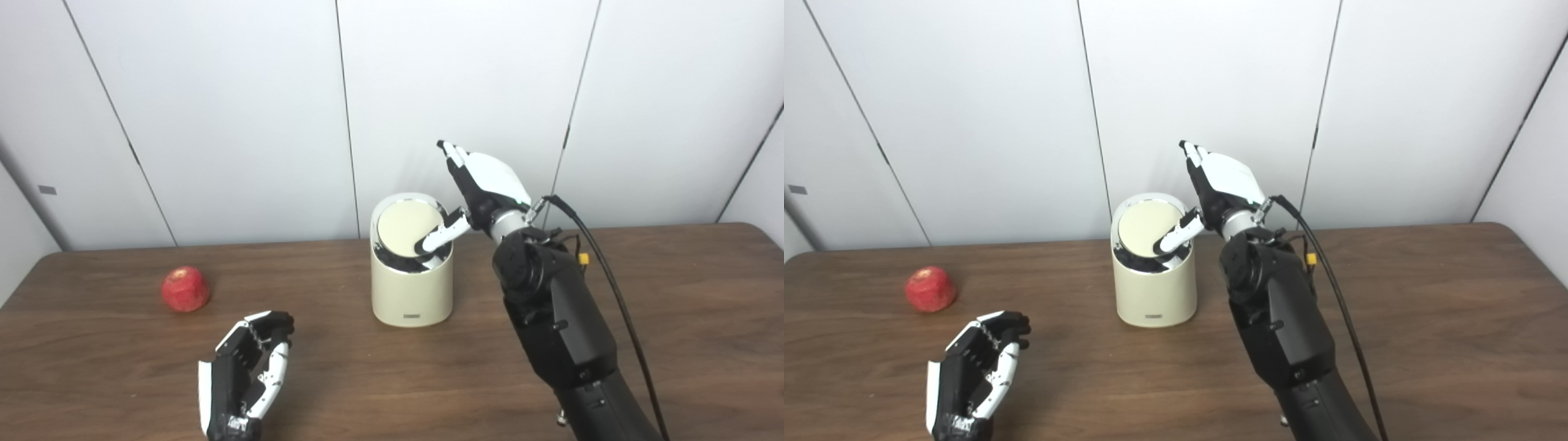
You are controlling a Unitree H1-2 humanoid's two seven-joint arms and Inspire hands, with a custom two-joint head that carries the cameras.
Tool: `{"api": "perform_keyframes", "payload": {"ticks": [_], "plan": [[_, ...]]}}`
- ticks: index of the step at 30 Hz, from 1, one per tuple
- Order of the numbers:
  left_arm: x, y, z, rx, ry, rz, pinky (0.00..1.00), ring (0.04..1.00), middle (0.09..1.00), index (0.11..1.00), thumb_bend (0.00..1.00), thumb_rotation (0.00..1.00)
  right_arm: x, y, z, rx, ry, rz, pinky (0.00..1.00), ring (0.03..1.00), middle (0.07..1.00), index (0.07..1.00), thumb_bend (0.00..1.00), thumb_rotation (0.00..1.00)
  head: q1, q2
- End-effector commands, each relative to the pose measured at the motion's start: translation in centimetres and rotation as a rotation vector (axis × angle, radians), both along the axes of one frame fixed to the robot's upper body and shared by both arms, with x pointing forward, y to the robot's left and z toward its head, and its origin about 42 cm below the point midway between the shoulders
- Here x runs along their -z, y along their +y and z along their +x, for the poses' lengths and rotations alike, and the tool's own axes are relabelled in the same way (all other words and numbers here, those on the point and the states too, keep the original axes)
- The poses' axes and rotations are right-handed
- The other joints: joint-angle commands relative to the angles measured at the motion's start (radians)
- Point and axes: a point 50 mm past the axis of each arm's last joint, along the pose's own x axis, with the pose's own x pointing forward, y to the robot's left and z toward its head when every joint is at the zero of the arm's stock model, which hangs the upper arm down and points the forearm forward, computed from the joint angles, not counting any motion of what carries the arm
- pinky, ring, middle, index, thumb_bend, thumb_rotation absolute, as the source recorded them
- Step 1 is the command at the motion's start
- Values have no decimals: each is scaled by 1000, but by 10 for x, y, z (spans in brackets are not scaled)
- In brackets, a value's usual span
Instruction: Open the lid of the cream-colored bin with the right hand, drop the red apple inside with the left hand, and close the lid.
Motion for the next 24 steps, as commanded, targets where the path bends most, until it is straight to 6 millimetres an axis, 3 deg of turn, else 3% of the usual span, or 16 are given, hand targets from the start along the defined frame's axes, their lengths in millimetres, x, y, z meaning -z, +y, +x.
{"api": "perform_keyframes", "payload": {"ticks": [1, 5, 12, 24], "plan": [[9, -7, -1, 4, 27, -9, 558, 622, 625, 601, 239, 217, -14, -7, -1, 21, -31, 4, 950, 999, 1000, 1000, 852, 186, -1, -1], [10, -6, 0, 0, 28, -14, 563, 622, 624, 599, 246, 190, -14, -12, -10, -1, -9, 99, 954, 1000, 1000, 1000, 881, 219, -3, -4], [12, -3, 0, 1, 39, -2, 574, 627, 628, 599, 257, 238, -11, -27, -28, -43, -2, 272, 907, 998, 1000, 1000, 998, 545, -9, -8], [14, -3, 1, 10, 32, -4, 563, 620, 622, 599, 250, 215, 4, -48, -35, -56, -18, 346, 824, 934, 993, 1000, 1000, 769, -9, -16]]}}
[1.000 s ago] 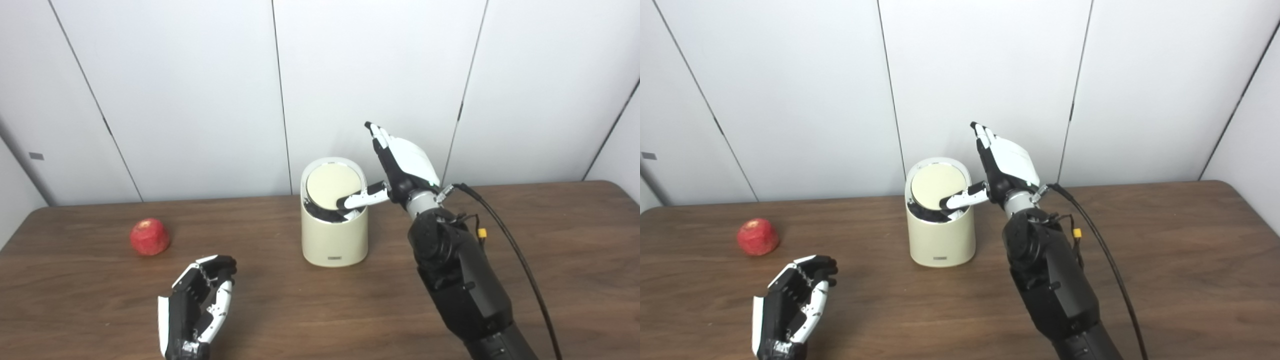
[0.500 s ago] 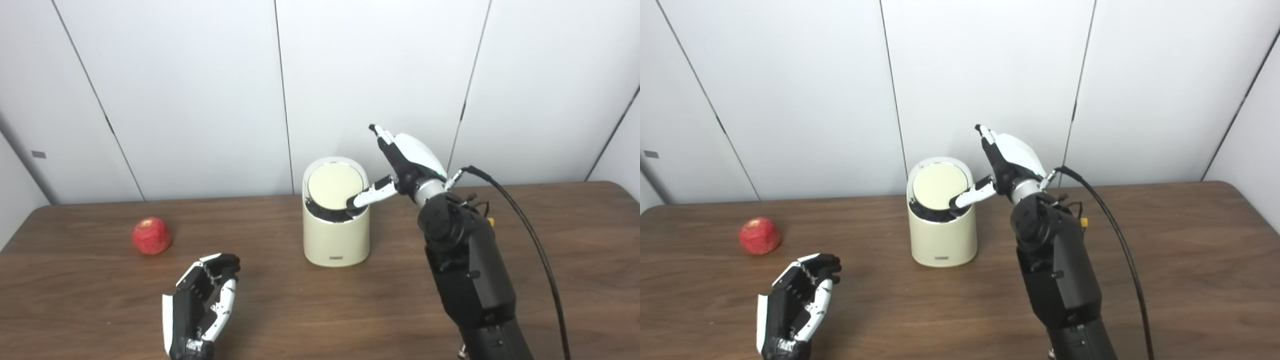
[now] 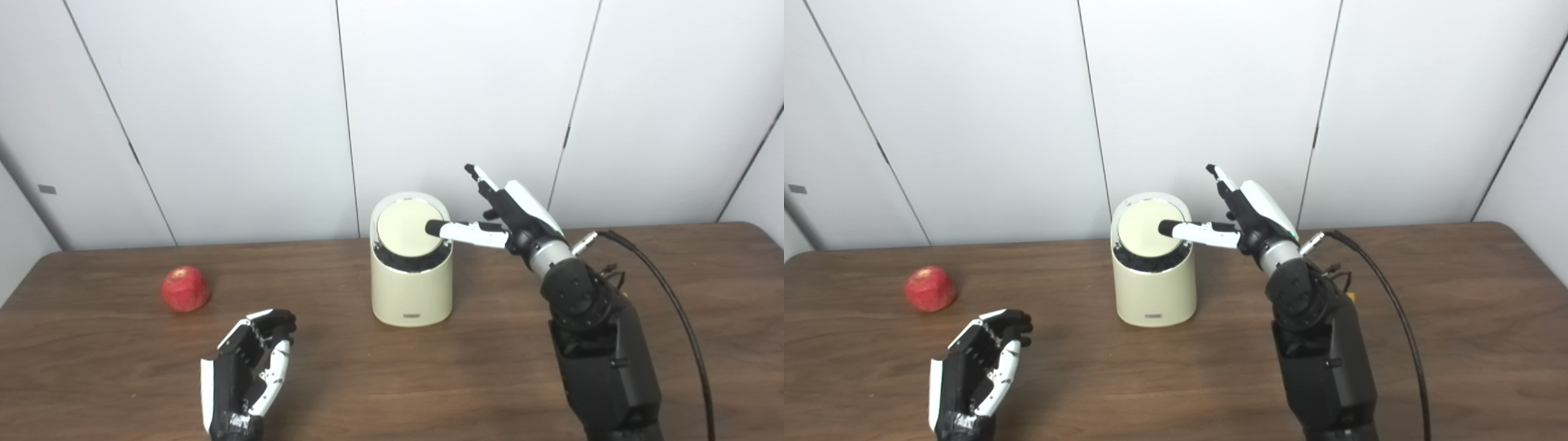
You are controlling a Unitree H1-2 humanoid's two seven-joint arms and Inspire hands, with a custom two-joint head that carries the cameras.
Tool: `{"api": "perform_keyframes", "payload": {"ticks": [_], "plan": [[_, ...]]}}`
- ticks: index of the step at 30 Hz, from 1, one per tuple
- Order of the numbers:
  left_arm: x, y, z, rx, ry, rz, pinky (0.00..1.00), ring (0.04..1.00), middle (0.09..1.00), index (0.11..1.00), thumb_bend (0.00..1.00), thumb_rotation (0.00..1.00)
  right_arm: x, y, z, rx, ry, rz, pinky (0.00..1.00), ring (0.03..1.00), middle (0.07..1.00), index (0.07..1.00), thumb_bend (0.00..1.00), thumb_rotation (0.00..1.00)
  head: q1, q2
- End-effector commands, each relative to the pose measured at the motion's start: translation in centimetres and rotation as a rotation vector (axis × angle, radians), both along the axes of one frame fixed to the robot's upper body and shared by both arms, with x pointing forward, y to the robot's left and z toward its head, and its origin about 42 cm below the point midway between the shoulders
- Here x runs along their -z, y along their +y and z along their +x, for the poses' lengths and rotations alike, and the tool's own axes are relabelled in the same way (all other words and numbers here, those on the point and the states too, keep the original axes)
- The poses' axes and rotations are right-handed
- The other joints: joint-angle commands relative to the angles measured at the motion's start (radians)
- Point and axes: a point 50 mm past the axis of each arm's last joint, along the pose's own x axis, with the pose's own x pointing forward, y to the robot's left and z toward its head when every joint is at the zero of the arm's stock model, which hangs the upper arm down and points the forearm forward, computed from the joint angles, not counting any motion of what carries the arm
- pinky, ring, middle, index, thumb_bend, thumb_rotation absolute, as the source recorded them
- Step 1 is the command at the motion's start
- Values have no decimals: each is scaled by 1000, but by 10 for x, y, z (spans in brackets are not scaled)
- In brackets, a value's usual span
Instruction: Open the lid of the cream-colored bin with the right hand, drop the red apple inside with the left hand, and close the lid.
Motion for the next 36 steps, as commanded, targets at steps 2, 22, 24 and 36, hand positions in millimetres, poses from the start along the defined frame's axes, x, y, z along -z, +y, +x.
{"api": "perform_keyframes", "payload": {"ticks": [2, 22, 24, 36], "plan": [[13, -2, -1, 10, 29, -4, 567, 623, 624, 601, 250, 208, -23, -1, -1, -2, -107, 23, 827, 934, 995, 1000, 1000, 792, -3, 0], [13, -4, 0, 8, 28, -2, 573, 627, 627, 600, 261, 231, -26, 14, 5, -13, -93, 37, 868, 973, 1000, 1000, 988, 747, 1, -3], [13, -4, -1, 9, 26, -3, 573, 628, 628, 602, 263, 235, -28, 15, 6, -15, -97, 35, 862, 971, 1000, 1000, 991, 749, 1, -3], [14, -5, -1, 5, 25, 8, 572, 627, 626, 599, 263, 267, -30, 33, 14, -14, -116, 45, 770, 906, 984, 1000, 1000, 711, 7, 0]]}}
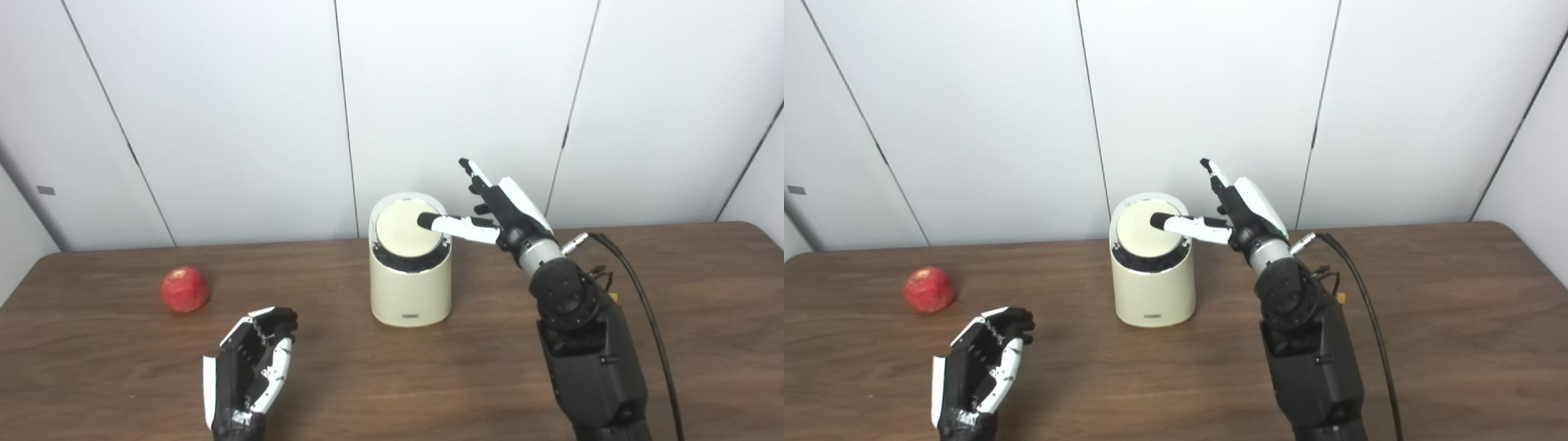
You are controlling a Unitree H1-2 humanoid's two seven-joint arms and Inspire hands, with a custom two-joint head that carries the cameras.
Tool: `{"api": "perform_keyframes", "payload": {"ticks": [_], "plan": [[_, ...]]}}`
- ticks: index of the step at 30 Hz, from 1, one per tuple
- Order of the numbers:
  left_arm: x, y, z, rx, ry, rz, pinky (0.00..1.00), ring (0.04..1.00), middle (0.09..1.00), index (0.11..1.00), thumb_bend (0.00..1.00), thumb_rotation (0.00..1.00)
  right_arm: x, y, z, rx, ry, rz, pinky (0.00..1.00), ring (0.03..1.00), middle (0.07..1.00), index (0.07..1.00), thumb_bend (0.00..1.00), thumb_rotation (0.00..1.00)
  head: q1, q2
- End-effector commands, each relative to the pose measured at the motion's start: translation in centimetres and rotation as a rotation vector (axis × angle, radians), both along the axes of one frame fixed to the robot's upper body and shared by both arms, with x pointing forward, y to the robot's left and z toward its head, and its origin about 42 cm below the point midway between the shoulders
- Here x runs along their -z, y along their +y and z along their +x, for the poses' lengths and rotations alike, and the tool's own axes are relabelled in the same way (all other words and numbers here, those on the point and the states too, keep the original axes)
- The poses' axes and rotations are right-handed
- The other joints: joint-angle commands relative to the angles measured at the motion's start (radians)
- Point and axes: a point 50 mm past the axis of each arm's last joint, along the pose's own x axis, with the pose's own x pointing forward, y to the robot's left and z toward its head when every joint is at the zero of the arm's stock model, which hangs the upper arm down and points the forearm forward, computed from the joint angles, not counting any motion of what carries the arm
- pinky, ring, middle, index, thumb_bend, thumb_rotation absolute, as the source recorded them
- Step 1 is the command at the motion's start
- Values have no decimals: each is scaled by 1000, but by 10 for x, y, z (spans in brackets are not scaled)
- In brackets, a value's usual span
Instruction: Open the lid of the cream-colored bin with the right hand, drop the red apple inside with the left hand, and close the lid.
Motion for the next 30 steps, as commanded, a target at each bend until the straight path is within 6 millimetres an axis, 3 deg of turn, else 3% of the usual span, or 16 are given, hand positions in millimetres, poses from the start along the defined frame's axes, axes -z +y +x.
{"api": "perform_keyframes", "payload": {"ticks": [1, 5, 17, 30], "plan": [[14, -4, -4, 1, 27, 3, 575, 629, 627, 599, 263, 269, -28, 9, 6, 3, -88, -5, 780, 912, 988, 1000, 1000, 711, -1, 0], [13, -5, -4, 1, 24, 4, 570, 627, 627, 599, 253, 254, -30, 13, 10, -4, -90, 5, 883, 977, 1000, 1000, 1000, 691, 1, 0], [12, -3, -4, -3, 26, 8, 557, 620, 622, 598, 249, 212, -29, 17, 10, -4, -94, -19, 855, 963, 1000, 1000, 1000, 702, -1, -2], [10, -7, -6, -6, 22, -6, 562, 622, 624, 596, 257, 224, -23, 23, 14, 20, -67, -70, 865, 975, 1000, 1000, 964, 477, 10, 7]]}}
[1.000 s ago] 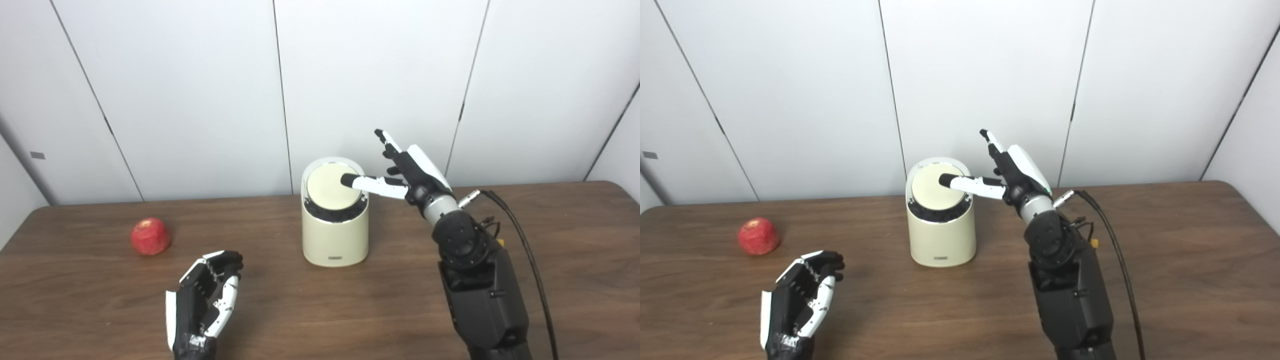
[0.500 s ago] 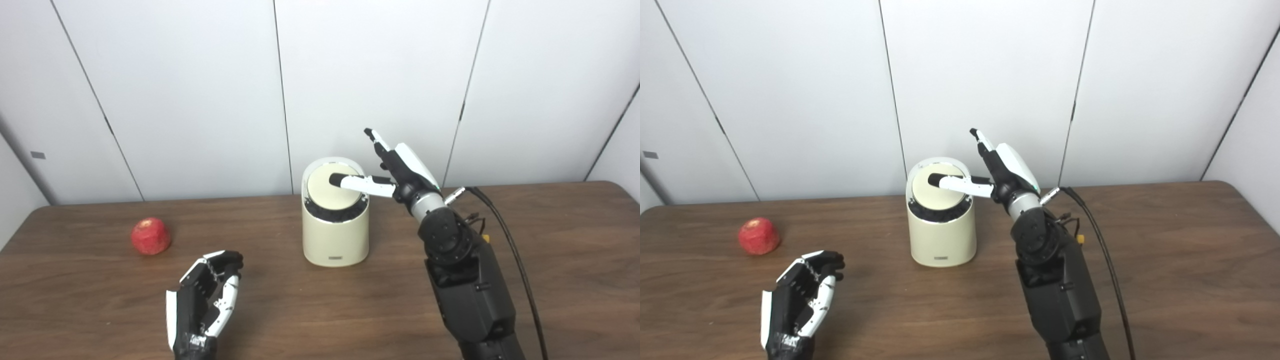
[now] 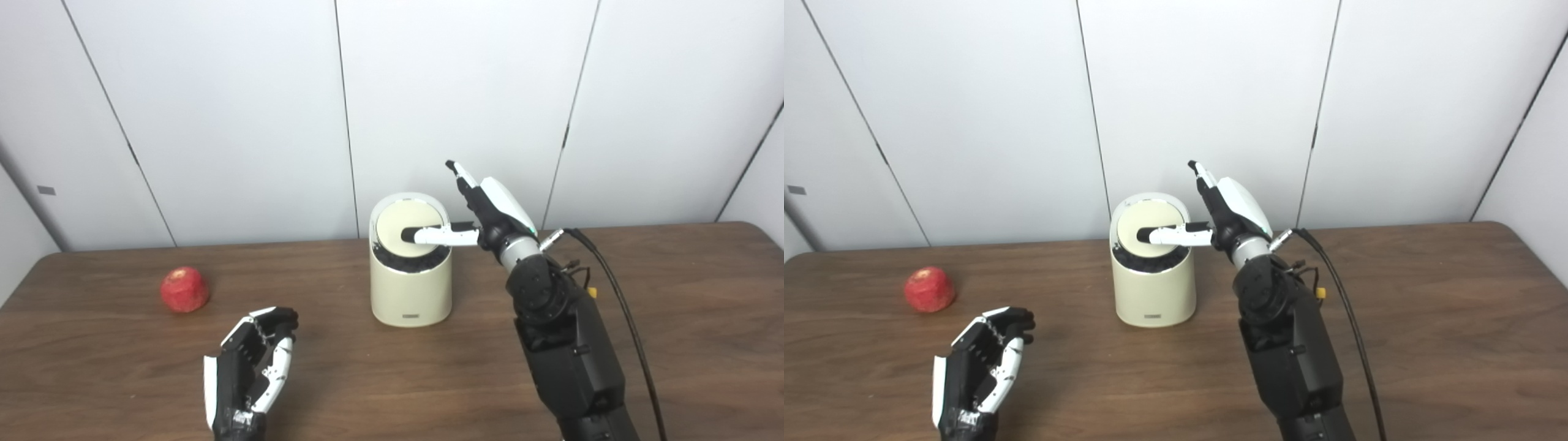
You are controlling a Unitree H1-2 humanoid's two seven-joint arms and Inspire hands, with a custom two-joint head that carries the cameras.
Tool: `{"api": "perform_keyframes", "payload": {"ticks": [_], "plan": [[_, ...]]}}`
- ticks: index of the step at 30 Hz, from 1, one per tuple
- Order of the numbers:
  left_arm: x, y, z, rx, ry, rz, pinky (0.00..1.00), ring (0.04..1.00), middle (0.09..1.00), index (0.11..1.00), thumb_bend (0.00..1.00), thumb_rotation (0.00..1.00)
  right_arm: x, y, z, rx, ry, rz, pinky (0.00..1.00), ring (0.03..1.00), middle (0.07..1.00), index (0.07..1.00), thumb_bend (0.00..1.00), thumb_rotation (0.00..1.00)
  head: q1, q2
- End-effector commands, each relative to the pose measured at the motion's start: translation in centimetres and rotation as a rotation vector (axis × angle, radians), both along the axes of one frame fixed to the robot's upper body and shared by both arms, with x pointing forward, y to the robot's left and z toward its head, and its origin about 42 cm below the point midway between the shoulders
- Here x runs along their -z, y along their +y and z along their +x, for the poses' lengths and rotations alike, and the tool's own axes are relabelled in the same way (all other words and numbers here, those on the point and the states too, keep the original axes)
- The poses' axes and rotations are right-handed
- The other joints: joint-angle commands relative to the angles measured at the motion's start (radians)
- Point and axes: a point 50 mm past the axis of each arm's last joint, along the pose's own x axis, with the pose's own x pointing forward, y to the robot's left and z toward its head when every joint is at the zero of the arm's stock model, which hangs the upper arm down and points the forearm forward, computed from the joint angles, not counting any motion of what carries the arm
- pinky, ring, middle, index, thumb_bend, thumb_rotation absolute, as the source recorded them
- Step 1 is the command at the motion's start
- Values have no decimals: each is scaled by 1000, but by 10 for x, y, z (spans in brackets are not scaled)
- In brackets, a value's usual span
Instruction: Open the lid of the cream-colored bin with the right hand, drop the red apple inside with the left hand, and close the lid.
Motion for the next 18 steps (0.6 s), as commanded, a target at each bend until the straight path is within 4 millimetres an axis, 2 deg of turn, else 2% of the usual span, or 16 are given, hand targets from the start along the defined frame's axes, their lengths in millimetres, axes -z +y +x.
{"api": "perform_keyframes", "payload": {"ticks": [1, 5, 13, 18], "plan": [[10, -6, -6, -3, 22, -5, 560, 621, 623, 595, 255, 218, -28, 8, 3, -8, -77, 16, 865, 974, 1000, 1000, 964, 467, 1, 1], [10, -7, -7, -4, 20, 2, 557, 619, 622, 597, 245, 204, -25, 9, 5, 1, -73, 5, 856, 973, 1000, 1000, 964, 432, 3, 2], [9, -9, -8, -3, 20, 2, 550, 614, 619, 600, 242, 200, -21, 9, 9, 17, -66, -22, 897, 999, 1000, 1000, 956, 458, 8, 3], [9, -12, -9, 0, 19, 5, 550, 613, 619, 602, 237, 186, -18, 7, 13, 30, -60, -28, 884, 991, 1000, 1000, 936, 473, 11, 4]]}}
